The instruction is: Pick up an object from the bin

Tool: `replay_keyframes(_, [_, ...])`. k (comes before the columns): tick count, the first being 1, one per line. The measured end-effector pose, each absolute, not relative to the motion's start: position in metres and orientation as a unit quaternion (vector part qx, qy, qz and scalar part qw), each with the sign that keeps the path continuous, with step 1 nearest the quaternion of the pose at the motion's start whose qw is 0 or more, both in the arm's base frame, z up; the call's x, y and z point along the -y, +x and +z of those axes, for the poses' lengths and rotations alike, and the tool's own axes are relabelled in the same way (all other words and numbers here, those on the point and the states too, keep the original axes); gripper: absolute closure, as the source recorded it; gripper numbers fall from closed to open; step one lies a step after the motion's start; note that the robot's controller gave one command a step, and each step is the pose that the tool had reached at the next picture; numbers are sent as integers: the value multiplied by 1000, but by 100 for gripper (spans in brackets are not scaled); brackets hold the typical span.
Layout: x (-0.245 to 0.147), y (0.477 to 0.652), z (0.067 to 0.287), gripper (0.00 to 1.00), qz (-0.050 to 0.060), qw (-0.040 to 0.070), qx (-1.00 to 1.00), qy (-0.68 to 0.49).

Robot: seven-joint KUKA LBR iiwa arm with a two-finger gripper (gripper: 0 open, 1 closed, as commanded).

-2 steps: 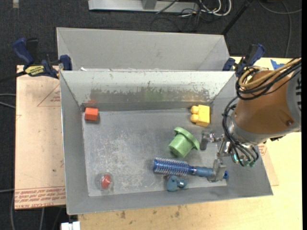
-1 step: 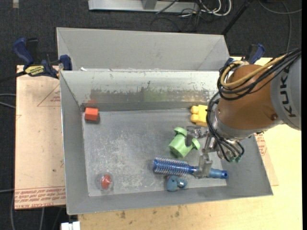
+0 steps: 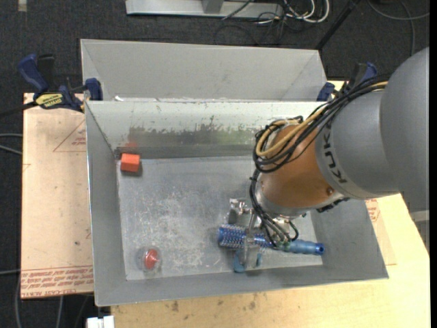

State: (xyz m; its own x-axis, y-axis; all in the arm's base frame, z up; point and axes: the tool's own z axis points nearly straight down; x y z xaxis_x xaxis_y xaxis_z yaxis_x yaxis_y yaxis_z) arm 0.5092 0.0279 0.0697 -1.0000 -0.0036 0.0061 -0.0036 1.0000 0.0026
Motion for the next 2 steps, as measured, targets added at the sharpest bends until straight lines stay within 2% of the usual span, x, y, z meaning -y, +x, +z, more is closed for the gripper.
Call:
replay_keyframes(1, [-27,511,73,100,-1,0,1000,1])
replay_keyframes(2, [-34,500,208,100,-1,-4,1000,-12])
